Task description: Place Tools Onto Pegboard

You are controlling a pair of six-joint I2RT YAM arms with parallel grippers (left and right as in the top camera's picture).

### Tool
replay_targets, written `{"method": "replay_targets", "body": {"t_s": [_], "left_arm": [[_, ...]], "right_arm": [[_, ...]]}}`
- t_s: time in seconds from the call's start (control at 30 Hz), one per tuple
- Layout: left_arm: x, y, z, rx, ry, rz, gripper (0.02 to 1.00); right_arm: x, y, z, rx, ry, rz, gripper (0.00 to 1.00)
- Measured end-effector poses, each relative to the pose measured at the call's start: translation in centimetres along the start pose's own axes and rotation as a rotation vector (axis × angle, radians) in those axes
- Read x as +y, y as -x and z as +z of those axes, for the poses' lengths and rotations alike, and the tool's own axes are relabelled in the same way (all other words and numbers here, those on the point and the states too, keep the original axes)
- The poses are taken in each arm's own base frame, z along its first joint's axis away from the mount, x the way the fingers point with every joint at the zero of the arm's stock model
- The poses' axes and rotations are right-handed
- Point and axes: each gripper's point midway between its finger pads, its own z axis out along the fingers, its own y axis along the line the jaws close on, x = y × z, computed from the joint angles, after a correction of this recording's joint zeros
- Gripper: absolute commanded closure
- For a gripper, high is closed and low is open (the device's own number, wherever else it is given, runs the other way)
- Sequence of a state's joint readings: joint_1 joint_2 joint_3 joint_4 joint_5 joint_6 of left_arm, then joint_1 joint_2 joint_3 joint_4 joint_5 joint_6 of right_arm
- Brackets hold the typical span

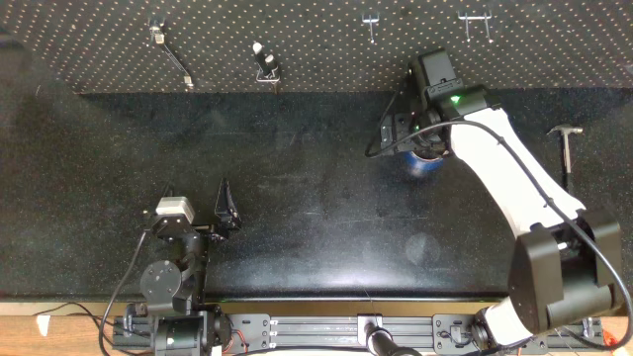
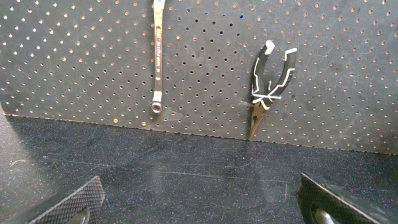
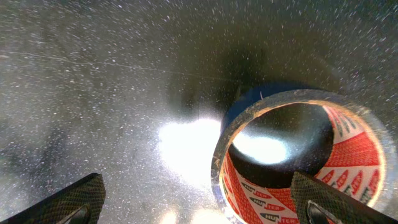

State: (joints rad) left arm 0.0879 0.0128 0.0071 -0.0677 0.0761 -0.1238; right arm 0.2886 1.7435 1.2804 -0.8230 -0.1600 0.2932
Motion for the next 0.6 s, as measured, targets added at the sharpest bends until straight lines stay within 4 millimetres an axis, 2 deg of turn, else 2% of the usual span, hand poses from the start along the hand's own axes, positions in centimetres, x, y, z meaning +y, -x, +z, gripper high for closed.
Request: {"method": "replay_targets", "body": {"t_s": [0.3, 0.5, 0.53, 0.6], "left_arm": [[0.0, 0.0, 0.0, 0.000, 0.000, 0.000, 0.023], [0.0, 0.0, 0.0, 0.000, 0.000, 0.000, 0.020], [0.0, 0.0, 0.0, 0.000, 0.000, 0.000, 0.023], [0.0, 0.0, 0.0, 0.000, 0.000, 0.000, 0.023]], "right_arm": [[-0.7, -0.7, 2.1, 0.055, -0.028, 0.020, 0.025], [-0.6, -0.6, 2.6, 0.040, -0.101, -0.020, 0.009], [-0.6, -0.6, 2.7, 0.038, -0.113, -0.027, 0.034], [-0.5, -0.7, 2.9, 0.038, -0.128, -0.038, 0.242]]}}
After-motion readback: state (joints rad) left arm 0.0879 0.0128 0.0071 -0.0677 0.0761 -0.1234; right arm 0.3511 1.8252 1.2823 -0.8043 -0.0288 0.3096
